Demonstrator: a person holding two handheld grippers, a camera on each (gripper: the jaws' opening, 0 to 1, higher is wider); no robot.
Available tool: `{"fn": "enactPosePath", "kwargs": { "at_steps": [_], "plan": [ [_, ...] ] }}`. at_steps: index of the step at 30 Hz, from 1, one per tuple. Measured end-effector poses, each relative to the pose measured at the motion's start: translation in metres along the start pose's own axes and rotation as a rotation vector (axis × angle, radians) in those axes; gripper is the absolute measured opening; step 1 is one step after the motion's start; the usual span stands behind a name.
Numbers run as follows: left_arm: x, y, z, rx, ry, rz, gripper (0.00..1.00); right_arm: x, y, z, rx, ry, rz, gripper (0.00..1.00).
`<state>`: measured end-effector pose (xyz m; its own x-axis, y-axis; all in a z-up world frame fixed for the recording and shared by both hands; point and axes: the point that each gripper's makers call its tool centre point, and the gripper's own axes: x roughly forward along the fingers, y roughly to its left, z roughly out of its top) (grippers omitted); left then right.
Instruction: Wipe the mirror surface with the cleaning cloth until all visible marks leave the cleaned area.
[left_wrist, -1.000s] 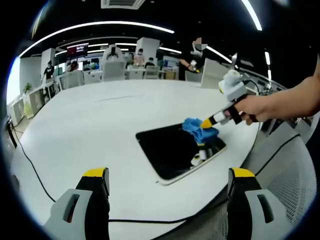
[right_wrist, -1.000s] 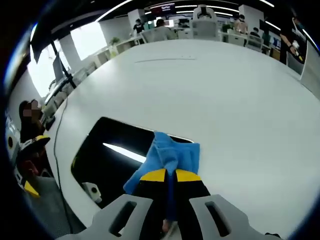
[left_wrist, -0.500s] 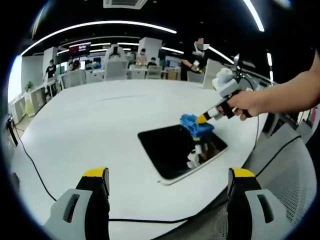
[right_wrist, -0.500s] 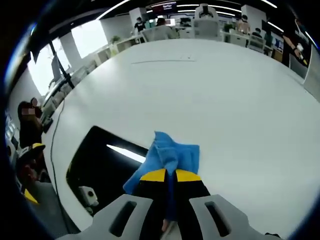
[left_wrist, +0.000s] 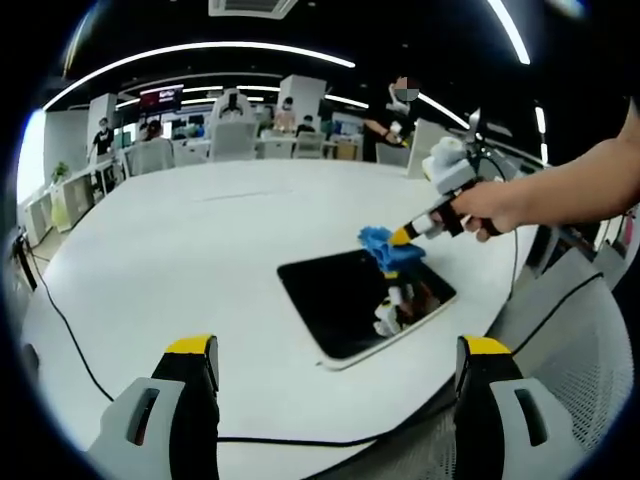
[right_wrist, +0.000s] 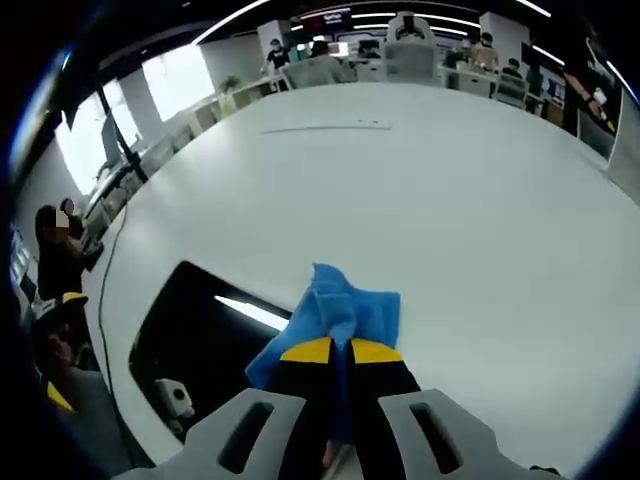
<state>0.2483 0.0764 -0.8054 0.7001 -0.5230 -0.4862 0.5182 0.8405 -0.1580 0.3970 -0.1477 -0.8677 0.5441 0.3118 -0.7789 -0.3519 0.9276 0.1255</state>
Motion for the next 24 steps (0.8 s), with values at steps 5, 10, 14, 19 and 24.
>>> {"fn": "enactPosePath", "kwargs": {
  "at_steps": [5, 10, 14, 19, 24],
  "plan": [
    [0.000, 0.000, -0.001, 0.002, 0.006, -0.002, 0.99, -0.004, 0.003, 0.001, -0.022, -0.007, -0.001, 0.00],
    [0.000, 0.002, -0.006, -0.015, 0.029, 0.011, 0.99, -0.022, 0.009, 0.007, -0.033, -0.011, 0.021, 0.00],
    [0.000, 0.001, -0.006, -0.004, 0.031, 0.011, 0.99, -0.030, 0.007, 0.016, -0.052, -0.033, 0.033, 0.00],
    [-0.001, 0.004, -0.006, -0.007, 0.027, 0.021, 0.99, -0.042, -0.002, 0.020, 0.012, -0.050, 0.031, 0.00],
    [-0.001, 0.001, -0.005, 0.007, 0.028, 0.005, 0.99, -0.052, -0.018, 0.019, 0.005, -0.059, 0.018, 0.00]
  ]
}}
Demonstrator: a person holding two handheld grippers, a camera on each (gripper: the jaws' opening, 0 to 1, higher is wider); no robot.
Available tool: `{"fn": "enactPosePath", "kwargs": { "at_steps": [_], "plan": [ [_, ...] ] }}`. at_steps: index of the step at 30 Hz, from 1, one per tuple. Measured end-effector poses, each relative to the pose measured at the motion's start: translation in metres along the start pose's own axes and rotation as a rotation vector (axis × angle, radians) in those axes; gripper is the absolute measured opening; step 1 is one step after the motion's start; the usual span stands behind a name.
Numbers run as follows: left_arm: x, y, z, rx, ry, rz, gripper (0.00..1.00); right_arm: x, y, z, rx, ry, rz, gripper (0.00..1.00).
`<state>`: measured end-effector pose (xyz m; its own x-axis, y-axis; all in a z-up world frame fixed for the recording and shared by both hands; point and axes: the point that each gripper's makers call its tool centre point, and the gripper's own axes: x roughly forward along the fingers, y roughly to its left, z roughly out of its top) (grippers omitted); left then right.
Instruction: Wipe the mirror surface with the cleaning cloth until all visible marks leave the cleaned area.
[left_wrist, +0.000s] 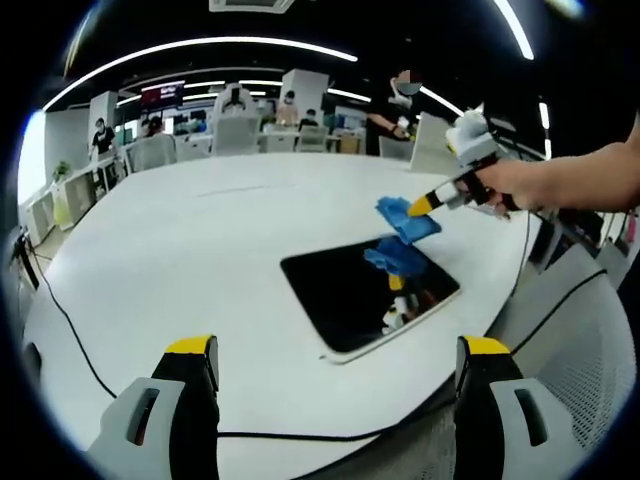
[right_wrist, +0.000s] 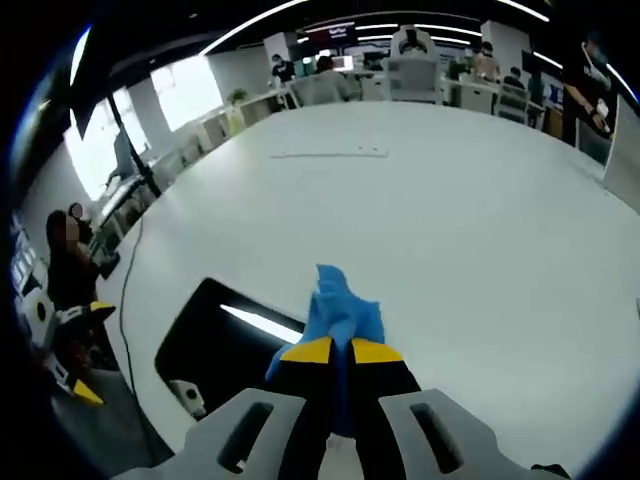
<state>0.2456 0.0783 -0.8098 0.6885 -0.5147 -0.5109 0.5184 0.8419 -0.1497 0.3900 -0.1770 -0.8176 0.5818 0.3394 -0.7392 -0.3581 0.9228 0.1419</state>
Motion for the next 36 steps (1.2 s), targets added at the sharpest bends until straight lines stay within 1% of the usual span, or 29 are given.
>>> {"fn": "enactPosePath", "kwargs": {
  "at_steps": [5, 8, 11, 16, 20, 26, 29, 36],
  "plan": [
    [0.000, -0.001, 0.000, 0.002, 0.004, -0.002, 0.99, -0.014, -0.020, -0.002, 0.026, -0.006, -0.017, 0.00],
    [0.000, -0.001, 0.001, 0.002, 0.001, -0.003, 0.99, -0.020, -0.031, -0.007, 0.024, 0.005, -0.023, 0.00],
    [0.000, -0.001, 0.001, 0.000, -0.002, -0.004, 0.99, -0.026, -0.041, -0.010, 0.051, 0.005, -0.027, 0.00],
    [0.001, -0.001, 0.001, 0.002, -0.001, -0.005, 0.99, -0.035, -0.057, -0.014, 0.054, 0.003, -0.051, 0.00],
    [0.001, 0.000, 0.001, 0.001, -0.002, -0.001, 0.99, -0.041, -0.061, -0.017, 0.060, 0.003, -0.060, 0.01],
    [0.000, 0.001, 0.000, 0.003, 0.003, 0.005, 0.99, -0.038, -0.061, -0.025, 0.060, 0.008, -0.054, 0.01],
    [0.000, 0.001, 0.000, 0.001, 0.005, 0.008, 0.99, -0.035, -0.059, -0.034, 0.050, 0.022, -0.052, 0.01],
    [0.000, 0.003, 0.000, -0.006, 0.008, 0.016, 0.99, -0.024, -0.065, -0.056, 0.029, 0.055, -0.061, 0.01]
  ]
}}
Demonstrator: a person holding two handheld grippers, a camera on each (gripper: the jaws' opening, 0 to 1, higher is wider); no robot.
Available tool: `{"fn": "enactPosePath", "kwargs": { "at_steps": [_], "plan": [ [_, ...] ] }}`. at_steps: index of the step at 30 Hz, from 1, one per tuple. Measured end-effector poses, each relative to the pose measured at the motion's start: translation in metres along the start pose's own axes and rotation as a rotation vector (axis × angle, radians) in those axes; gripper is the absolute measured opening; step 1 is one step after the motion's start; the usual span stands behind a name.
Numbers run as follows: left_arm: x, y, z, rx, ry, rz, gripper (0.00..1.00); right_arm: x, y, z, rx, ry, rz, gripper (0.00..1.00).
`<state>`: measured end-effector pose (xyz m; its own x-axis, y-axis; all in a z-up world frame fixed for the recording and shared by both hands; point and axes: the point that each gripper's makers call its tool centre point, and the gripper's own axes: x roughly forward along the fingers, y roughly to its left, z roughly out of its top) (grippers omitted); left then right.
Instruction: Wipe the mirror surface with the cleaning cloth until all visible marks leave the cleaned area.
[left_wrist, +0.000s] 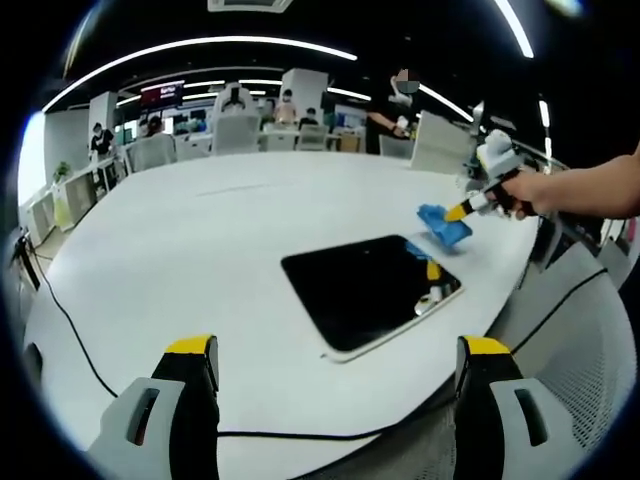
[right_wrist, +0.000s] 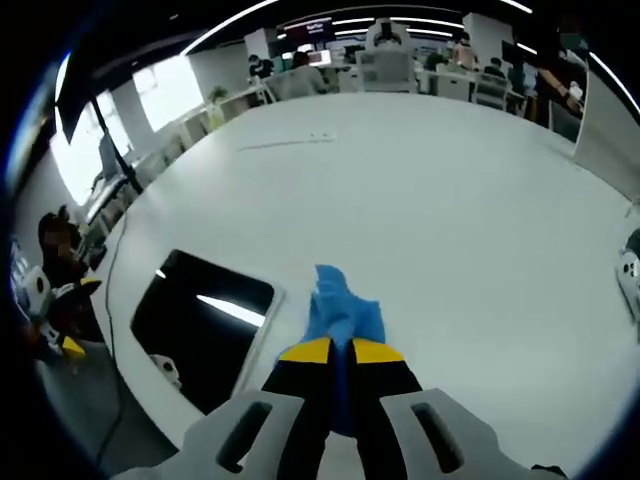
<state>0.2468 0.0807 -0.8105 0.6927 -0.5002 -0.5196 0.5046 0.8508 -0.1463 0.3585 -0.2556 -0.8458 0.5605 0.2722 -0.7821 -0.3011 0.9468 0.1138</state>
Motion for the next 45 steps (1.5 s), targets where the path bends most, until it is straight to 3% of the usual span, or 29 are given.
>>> {"fn": "enactPosePath", "kwargs": {
  "at_steps": [4, 8, 12, 20, 25, 32, 35, 39, 40, 45],
  "plan": [
    [0.000, 0.001, 0.000, -0.004, -0.003, 0.004, 0.99, 0.005, -0.003, -0.012, -0.006, 0.015, -0.012, 0.02],
    [-0.001, 0.003, 0.001, -0.020, -0.010, 0.008, 0.99, 0.010, -0.007, -0.022, -0.068, 0.025, -0.040, 0.05],
    [0.000, 0.002, 0.001, -0.019, -0.010, 0.007, 0.99, 0.013, -0.013, -0.030, -0.084, 0.040, -0.063, 0.18],
    [0.000, 0.001, 0.002, -0.020, -0.012, 0.004, 0.99, 0.014, -0.013, -0.027, -0.128, 0.036, -0.070, 0.18],
    [0.000, 0.002, 0.002, -0.020, -0.015, 0.007, 0.99, 0.013, -0.017, -0.027, -0.129, 0.028, -0.090, 0.25],
    [-0.001, 0.002, 0.002, -0.022, -0.016, 0.008, 0.99, 0.013, -0.013, -0.028, -0.138, 0.006, -0.047, 0.31],
    [-0.001, 0.002, 0.002, -0.016, -0.012, 0.006, 0.99, 0.013, -0.008, -0.027, -0.098, -0.001, -0.010, 0.37],
    [-0.001, 0.002, 0.002, -0.018, -0.015, 0.004, 0.99, 0.006, 0.009, -0.025, -0.130, -0.042, 0.068, 0.45],
    [-0.001, 0.001, 0.003, -0.019, -0.017, 0.004, 0.99, 0.004, 0.014, -0.020, -0.128, -0.079, 0.092, 0.47],
    [-0.001, 0.001, 0.003, -0.017, -0.018, 0.004, 0.99, -0.011, 0.017, -0.017, -0.128, -0.143, 0.130, 0.60]
  ]
}}
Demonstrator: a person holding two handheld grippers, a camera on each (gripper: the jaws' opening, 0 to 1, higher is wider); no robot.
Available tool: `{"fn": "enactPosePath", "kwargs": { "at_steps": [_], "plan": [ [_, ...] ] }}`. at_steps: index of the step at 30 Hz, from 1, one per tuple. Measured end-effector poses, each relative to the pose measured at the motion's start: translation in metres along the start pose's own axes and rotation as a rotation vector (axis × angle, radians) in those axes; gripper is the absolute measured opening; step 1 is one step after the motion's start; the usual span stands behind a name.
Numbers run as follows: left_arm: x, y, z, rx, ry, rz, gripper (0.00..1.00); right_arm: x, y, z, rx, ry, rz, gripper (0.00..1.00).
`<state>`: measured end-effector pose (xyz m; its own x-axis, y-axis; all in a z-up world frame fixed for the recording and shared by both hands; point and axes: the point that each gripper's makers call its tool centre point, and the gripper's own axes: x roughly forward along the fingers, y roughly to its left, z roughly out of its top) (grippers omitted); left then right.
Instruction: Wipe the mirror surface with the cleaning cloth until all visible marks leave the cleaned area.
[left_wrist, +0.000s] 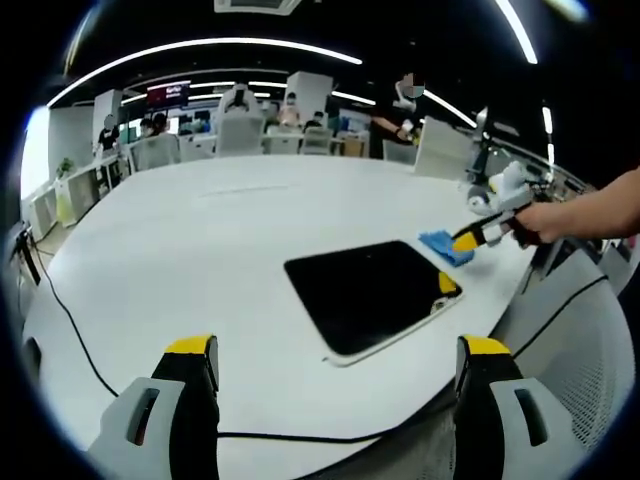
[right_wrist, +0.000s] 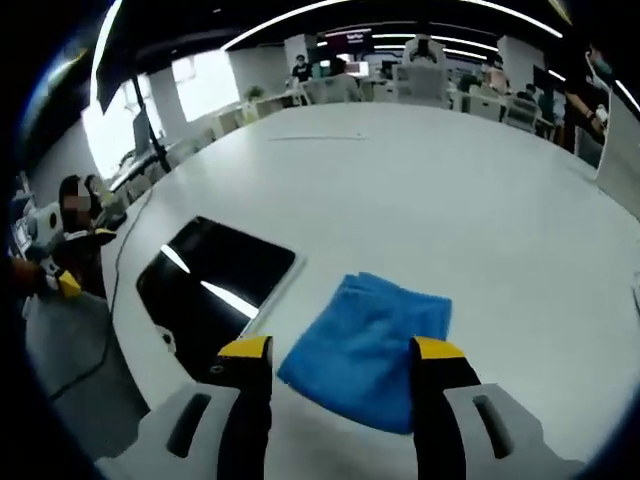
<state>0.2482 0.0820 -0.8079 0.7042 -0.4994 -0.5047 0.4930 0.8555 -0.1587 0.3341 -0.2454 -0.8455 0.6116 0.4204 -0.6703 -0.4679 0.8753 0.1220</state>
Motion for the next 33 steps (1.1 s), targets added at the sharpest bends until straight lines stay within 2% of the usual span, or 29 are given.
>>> {"fn": "enactPosePath", "kwargs": {
  "at_steps": [3, 5, 8, 10, 13, 15, 18, 22, 26, 30, 33],
  "plan": [
    [0.000, 0.000, 0.000, 0.003, 0.002, 0.001, 0.99, -0.014, 0.005, 0.013, -0.028, -0.090, 0.053, 0.71],
    [-0.001, 0.000, 0.000, 0.006, 0.003, 0.001, 0.99, -0.023, 0.003, 0.015, -0.026, -0.112, 0.062, 0.80],
    [-0.002, 0.000, 0.001, 0.007, -0.001, 0.001, 0.99, -0.039, -0.002, 0.020, -0.078, -0.166, 0.070, 0.88],
    [-0.002, 0.000, 0.001, 0.013, -0.005, 0.005, 0.99, -0.048, -0.003, 0.017, -0.087, -0.182, 0.080, 0.94],
    [-0.002, -0.001, 0.002, 0.011, -0.010, -0.003, 0.99, -0.061, -0.009, 0.004, -0.094, -0.183, 0.078, 0.99],
    [-0.001, -0.003, 0.002, 0.028, -0.006, -0.010, 0.99, -0.070, -0.014, -0.007, -0.101, -0.176, 0.071, 1.00],
    [-0.002, -0.003, 0.004, 0.042, -0.017, -0.014, 0.99, -0.080, -0.029, -0.021, -0.069, -0.168, 0.059, 1.00],
    [-0.001, -0.003, 0.002, 0.047, -0.004, -0.012, 0.99, -0.088, -0.033, -0.026, -0.059, -0.190, 0.038, 1.00],
    [-0.002, -0.004, 0.003, 0.039, -0.005, -0.017, 0.99, -0.085, -0.027, -0.029, -0.102, -0.182, 0.036, 1.00],
    [-0.002, -0.002, 0.001, 0.034, 0.002, -0.006, 0.99, -0.083, -0.011, -0.024, -0.191, -0.201, 0.052, 1.00],
    [-0.002, -0.001, 0.002, 0.033, -0.003, 0.000, 0.99, -0.083, -0.004, -0.027, -0.213, -0.197, 0.059, 1.00]
  ]
}}
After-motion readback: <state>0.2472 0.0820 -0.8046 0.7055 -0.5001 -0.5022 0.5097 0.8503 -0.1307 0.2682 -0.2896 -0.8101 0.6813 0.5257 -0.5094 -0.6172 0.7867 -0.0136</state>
